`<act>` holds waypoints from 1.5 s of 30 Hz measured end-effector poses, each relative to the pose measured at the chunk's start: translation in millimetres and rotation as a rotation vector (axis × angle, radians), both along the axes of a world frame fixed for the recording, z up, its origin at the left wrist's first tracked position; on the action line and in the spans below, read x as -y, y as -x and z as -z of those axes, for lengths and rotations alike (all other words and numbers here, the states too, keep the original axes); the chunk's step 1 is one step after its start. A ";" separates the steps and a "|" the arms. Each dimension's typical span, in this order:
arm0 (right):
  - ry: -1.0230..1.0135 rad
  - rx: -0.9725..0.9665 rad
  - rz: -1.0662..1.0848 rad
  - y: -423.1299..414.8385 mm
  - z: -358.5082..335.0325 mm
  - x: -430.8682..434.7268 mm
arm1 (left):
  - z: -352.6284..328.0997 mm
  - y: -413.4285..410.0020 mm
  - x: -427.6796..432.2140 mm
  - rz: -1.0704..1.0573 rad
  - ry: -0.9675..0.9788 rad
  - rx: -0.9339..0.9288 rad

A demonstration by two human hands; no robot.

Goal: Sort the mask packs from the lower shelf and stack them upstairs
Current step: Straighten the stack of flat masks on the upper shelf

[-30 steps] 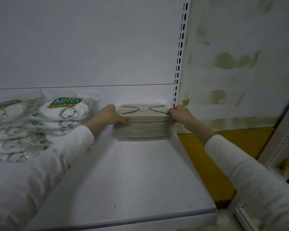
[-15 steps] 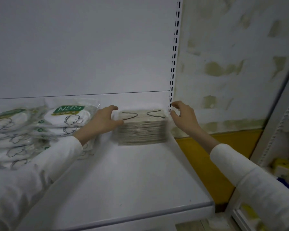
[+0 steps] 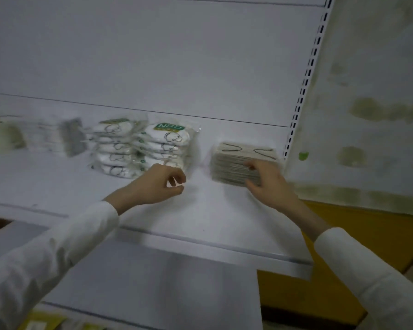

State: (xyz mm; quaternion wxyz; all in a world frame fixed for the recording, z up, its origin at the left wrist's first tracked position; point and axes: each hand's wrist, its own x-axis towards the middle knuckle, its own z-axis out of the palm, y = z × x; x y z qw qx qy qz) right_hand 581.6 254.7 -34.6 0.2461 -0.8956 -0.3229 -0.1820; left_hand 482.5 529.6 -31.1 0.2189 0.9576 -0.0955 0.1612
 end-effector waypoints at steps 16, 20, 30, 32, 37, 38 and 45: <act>0.115 -0.059 -0.632 133.2 19.5 -230.4 | 26.1 252.8 -173.2 -0.663 -0.016 -0.067; 0.128 -0.065 -0.704 171.0 28.4 -317.5 | 30.9 310.1 -237.5 -0.754 -0.041 -0.087; 0.138 -0.098 -0.797 251.5 41.8 -518.7 | 38.1 418.5 -405.9 -0.905 -0.030 -0.142; 0.141 -0.096 -0.802 258.5 42.3 -552.3 | 42.2 427.2 -436.1 -0.927 -0.020 -0.141; 0.156 -0.076 -0.776 254.4 40.7 -634.9 | 44.3 416.5 -520.0 -0.944 0.005 -0.106; 0.155 -0.075 -0.767 249.8 39.9 -650.7 | 43.1 409.4 -537.3 -0.939 0.008 -0.091; 0.079 -0.082 -0.671 196.9 26.1 -757.6 | 19.5 337.7 -648.4 -0.809 -0.001 -0.007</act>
